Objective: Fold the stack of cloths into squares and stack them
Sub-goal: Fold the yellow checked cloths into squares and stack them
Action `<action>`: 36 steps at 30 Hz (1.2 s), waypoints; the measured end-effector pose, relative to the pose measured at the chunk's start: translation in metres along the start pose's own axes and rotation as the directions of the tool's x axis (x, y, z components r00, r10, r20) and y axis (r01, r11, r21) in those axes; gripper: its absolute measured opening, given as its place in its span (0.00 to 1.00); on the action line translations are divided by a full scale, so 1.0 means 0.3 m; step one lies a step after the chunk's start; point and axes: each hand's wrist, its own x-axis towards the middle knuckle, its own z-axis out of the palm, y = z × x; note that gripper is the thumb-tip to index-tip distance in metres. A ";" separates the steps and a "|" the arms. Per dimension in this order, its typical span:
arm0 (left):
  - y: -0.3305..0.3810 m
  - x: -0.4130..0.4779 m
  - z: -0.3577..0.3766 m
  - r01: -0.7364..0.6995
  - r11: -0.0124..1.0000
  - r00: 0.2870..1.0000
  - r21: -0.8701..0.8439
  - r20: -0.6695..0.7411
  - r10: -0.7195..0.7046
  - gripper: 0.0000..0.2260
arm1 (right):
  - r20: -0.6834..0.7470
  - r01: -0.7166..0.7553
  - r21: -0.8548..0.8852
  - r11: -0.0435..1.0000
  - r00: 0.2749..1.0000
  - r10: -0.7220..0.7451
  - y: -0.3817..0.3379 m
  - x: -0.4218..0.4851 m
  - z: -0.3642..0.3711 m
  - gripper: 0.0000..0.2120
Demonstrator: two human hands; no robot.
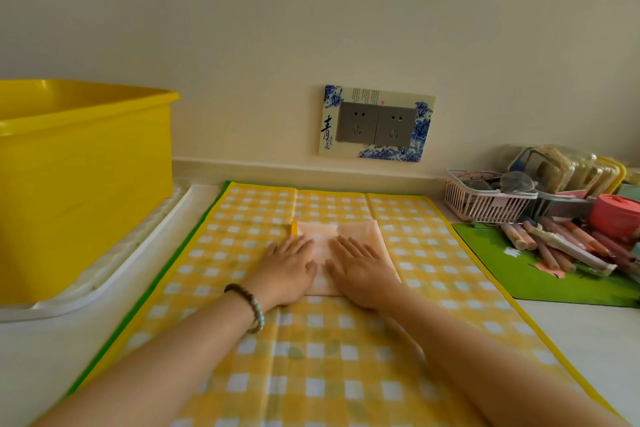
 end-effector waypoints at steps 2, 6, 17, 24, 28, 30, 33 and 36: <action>0.000 -0.002 -0.007 -0.003 1.000 1.000 0.013 0.013 0.003 0.24 | 0.000 -0.041 -0.026 0.999 0.999 0.041 0.048 -0.012 -0.009 0.30; 0.009 0.000 -0.028 0.012 0.998 0.997 0.062 0.071 -0.016 0.24 | 0.010 -0.133 -0.001 0.991 0.991 0.133 0.138 -0.051 -0.036 0.33; -0.017 0.135 -0.005 0.000 1.000 1.000 -0.013 0.010 0.000 0.24 | 0.025 -0.118 -0.055 0.991 0.992 0.120 0.148 -0.004 -0.065 0.30; -0.015 0.142 0.002 -0.003 1.000 1.000 0.021 -0.015 0.003 0.24 | -0.033 0.069 0.015 0.997 0.997 -0.069 0.041 0.180 -0.049 0.23; -0.017 0.145 0.003 0.001 1.000 0.999 0.007 -0.033 -0.001 0.24 | -0.027 0.050 0.048 0.998 0.998 -0.049 0.056 0.197 -0.011 0.24; -0.016 0.145 0.007 0.010 1.000 0.999 0.002 -0.037 -0.010 0.24 | -0.032 0.027 0.034 0.999 0.999 -0.026 0.077 0.187 -0.012 0.26; -0.019 0.143 0.007 0.011 1.000 0.999 -0.004 -0.031 -0.011 0.24 | -0.045 -0.042 0.010 0.999 0.998 0.042 0.115 0.169 -0.020 0.31; -0.022 0.141 0.006 0.008 1.000 0.999 -0.022 -0.036 -0.009 0.24 | -0.046 -0.107 0.053 0.993 0.993 0.110 0.167 0.140 -0.032 0.33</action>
